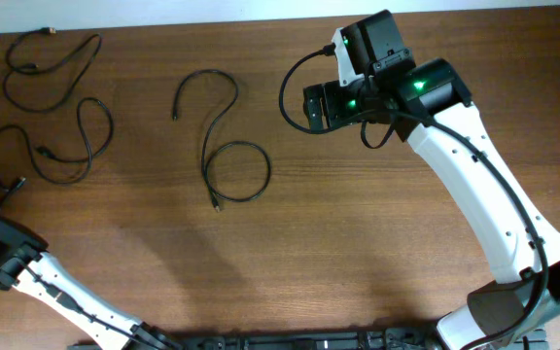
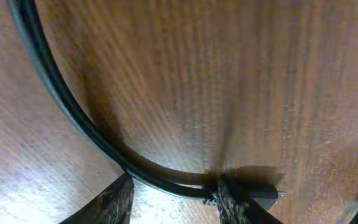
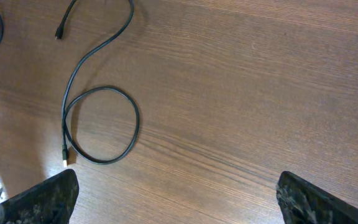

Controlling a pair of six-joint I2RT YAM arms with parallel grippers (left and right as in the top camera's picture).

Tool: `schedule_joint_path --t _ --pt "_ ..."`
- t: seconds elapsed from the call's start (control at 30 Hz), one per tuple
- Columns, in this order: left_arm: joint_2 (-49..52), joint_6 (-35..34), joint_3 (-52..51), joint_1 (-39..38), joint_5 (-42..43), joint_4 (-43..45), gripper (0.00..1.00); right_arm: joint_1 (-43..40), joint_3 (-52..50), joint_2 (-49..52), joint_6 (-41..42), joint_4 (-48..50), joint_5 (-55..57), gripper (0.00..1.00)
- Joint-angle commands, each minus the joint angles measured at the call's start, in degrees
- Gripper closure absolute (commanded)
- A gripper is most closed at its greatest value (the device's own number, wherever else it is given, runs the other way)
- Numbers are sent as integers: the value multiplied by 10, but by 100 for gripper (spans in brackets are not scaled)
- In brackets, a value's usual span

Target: Untangle cables

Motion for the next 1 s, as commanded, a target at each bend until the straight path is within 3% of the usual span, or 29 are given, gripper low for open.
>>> schedule_joint_path --t 0.0,0.07,0.17,0.33,0.4,0.57,0.7,0.83,0.97 --pt "57 7 -11 -28 19 33 55 -2 -4 -5 5 1 -3 1" --pt "55 7 25 -34 19 34 52 -2 -4 -5 5 1 -3 1" --pt "45 -15 161 -39 47 -7 48 -2 -4 -5 5 2 -3 1" --pt "7 -14 160 -89 202 -26 50 -2 -4 -5 5 7 -3 1" --pt "7 17 160 -139 199 -26 50 -2 -4 -5 5 7 -3 1" --pt "7 24 160 -266 41 16 45 -2 -4 -5 5 -4 -3 1" --pt "7 17 159 -262 -48 -9 54 -2 -4 -5 5 -4 -3 1" --pt "7 4 158 -226 -61 -56 76 -2 -4 -5 5 -4 -3 1" --pt "7 -7 135 -205 -65 -56 78 -2 -4 -5 5 -5 -3 1"
